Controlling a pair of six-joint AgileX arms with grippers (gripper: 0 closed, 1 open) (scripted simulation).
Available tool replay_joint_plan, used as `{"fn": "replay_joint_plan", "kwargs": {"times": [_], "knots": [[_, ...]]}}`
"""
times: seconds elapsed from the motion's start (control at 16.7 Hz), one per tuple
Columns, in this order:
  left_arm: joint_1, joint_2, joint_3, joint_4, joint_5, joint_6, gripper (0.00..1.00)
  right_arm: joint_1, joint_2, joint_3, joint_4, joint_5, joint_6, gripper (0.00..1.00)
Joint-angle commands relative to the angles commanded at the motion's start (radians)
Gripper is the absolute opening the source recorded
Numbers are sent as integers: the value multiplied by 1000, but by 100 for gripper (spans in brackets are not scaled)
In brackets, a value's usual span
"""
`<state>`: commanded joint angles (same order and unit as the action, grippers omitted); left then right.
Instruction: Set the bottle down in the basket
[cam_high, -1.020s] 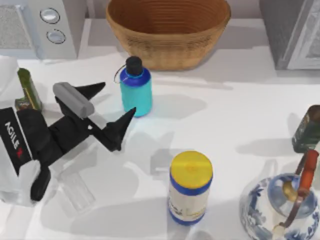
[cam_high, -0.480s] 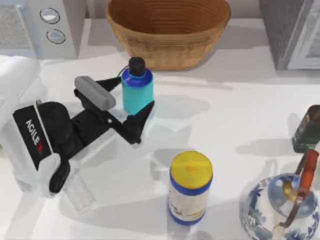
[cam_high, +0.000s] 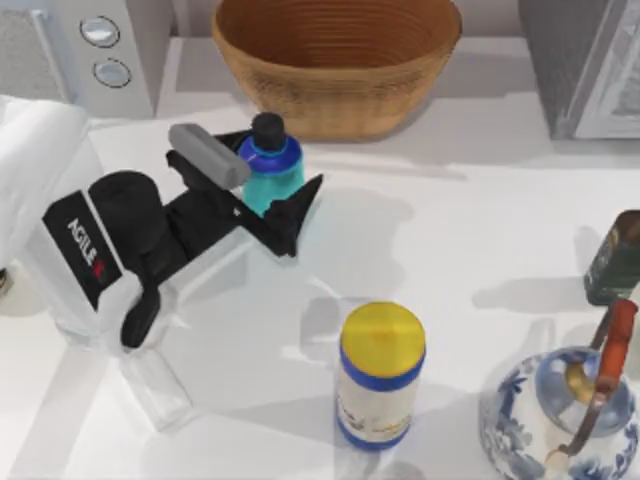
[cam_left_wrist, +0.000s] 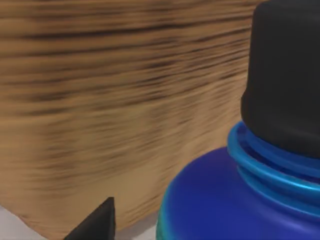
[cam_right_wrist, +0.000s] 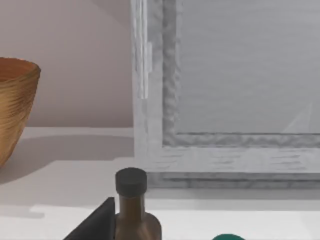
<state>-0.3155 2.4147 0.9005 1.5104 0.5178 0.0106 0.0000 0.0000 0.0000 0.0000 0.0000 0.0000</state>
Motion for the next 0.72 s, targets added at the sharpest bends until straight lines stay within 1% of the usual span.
{"fn": "replay_joint_plan", "kwargs": {"times": [0.12, 0.72], "knots": [[0, 0, 0, 0, 0, 0, 100, 0, 0, 0, 0, 0, 0, 100], [0, 0, 0, 0, 0, 0, 25, 0, 0, 0, 0, 0, 0, 100]]}}
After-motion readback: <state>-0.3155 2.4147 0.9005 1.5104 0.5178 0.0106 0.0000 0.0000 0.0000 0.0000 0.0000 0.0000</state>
